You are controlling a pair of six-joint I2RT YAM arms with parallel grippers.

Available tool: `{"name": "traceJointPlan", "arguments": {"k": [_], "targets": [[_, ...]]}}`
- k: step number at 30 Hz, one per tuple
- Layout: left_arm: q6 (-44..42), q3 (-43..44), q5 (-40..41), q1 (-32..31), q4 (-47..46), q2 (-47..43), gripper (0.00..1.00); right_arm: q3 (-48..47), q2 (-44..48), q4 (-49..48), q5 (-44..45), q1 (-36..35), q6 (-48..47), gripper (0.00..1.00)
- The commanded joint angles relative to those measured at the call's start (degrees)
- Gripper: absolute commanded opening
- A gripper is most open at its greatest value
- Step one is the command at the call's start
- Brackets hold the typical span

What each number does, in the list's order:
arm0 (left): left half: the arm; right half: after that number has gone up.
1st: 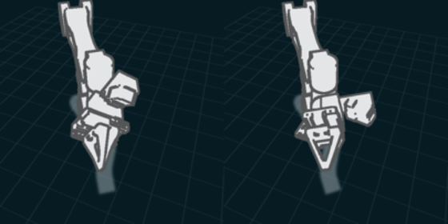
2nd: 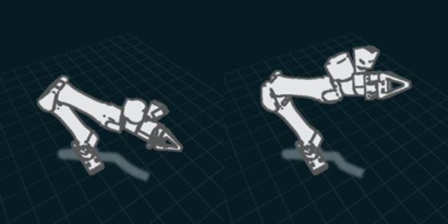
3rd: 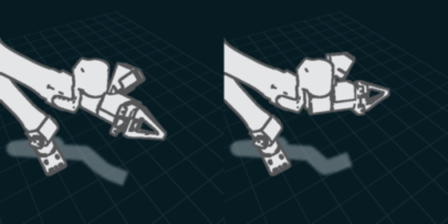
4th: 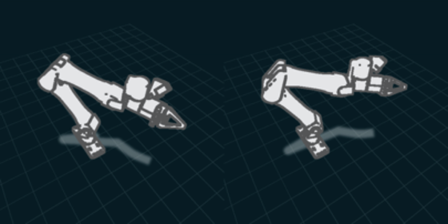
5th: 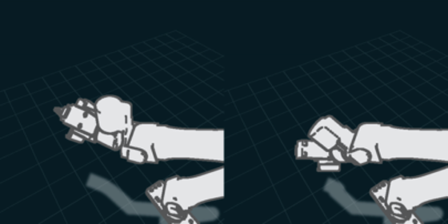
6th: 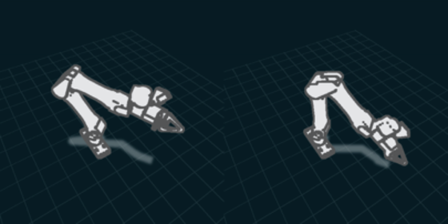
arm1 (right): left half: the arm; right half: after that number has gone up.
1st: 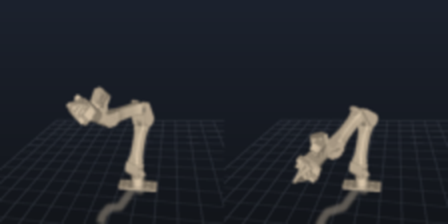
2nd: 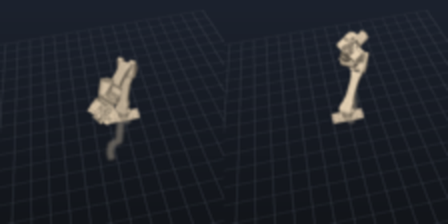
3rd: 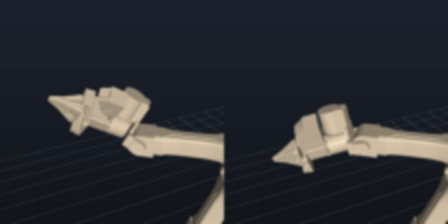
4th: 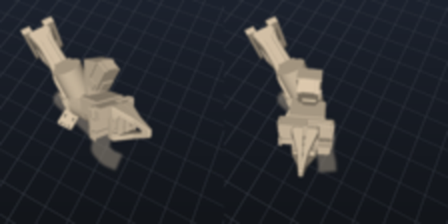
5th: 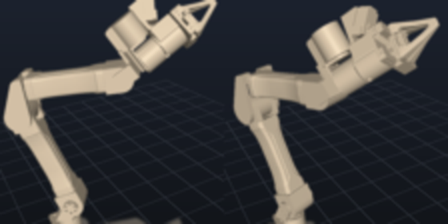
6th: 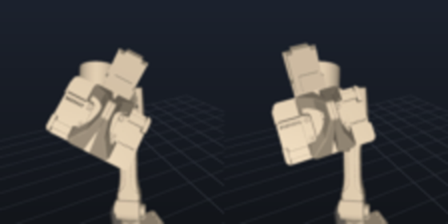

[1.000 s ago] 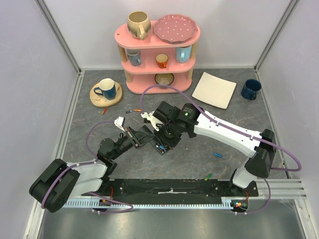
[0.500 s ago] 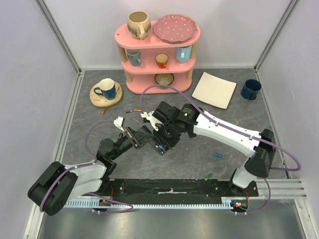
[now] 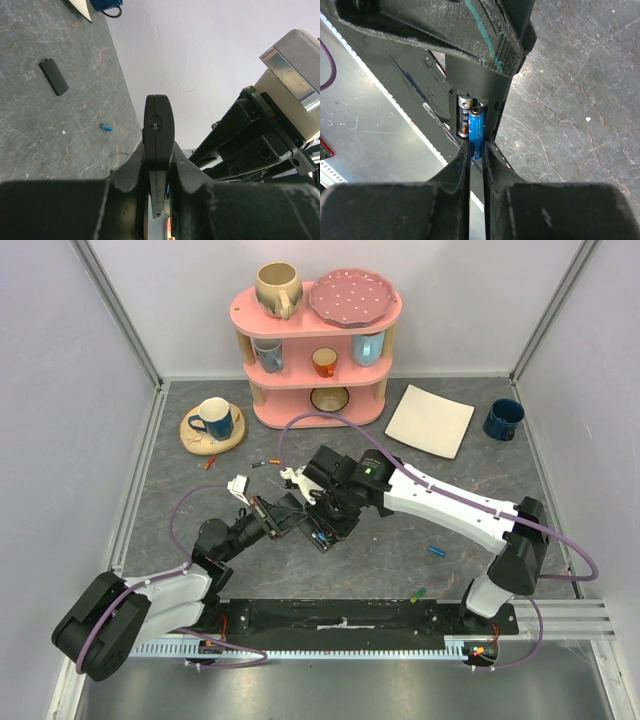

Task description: Load the batteries into the remote control

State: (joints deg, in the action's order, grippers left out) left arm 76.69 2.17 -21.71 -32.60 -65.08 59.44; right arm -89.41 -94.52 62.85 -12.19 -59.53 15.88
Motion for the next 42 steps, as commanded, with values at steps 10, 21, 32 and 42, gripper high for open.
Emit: {"name": "traceJointPlan", "arguments": {"k": [10, 21, 32, 42], "targets": [[0.1, -4.9, -2.2, -0.3, -4.4, -2.8, 0.02, -3.9, -2.9, 0.6, 2.4, 0.2, -0.7, 0.00], [0.3, -5.1, -1.9, -0.3, -4.4, -2.8, 0.02, -5.9, -4.1, 0.7, 3.3, 1.3, -1.7, 0.00], [1.5, -4.7, -0.7, -0.3, -3.5, -3.5, 0.02, -5.8, -4.1, 2.4, 3.2, 1.5, -2.1, 0.05], [0.3, -3.7, 0.0, -0.3, 0.3, -5.5, 0.02, -4.9, -3.7, 3.9, 3.1, 1.5, -2.7, 0.09]]}}
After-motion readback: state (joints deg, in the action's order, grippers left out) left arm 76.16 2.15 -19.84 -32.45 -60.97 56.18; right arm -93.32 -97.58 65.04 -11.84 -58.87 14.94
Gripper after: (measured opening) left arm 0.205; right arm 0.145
